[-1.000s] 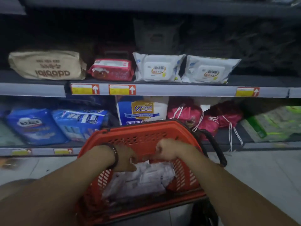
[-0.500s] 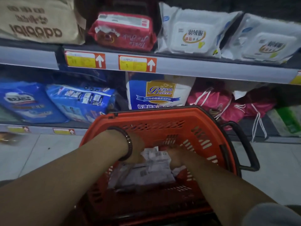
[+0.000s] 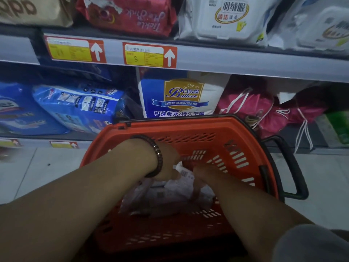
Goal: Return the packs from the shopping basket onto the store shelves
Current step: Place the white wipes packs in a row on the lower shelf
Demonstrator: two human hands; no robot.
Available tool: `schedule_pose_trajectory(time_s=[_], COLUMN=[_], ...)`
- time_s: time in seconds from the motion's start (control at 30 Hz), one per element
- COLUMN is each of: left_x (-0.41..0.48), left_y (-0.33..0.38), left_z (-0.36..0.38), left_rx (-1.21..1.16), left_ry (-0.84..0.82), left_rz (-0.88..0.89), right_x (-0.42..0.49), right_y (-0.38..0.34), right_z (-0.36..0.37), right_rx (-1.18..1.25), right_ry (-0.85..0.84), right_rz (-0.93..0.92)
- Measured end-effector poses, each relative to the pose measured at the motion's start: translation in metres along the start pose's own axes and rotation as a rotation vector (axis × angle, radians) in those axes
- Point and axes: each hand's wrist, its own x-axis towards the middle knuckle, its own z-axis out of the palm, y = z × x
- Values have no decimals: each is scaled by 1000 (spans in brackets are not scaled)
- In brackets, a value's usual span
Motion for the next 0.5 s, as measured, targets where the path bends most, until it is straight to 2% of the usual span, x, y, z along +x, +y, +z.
schedule_pose_trajectory(time_s=[0.13,0.17,0.27,0.4,0.5], left_x=[-9,-13,-22,-31,-43], left_y=[-1,0,0,-1,1], left_z=[-6,-7,-8,-8,-5], left_rx=[17,24,48,39,59], left_ry=[-4,-1,-19,16,39], left_rz=[-30,-31,-37,-45,-56], right_x=[-11,-14,-29,-79,-123], right_y=[-9,-7,6,10,16], right_z=[-12,-12,-6,-30,-62], right_rx=[-55,-33,125,-1,-15], right_ry=[-28,-68,-16,-106,-75], right_rz=[43,14,15,84,67])
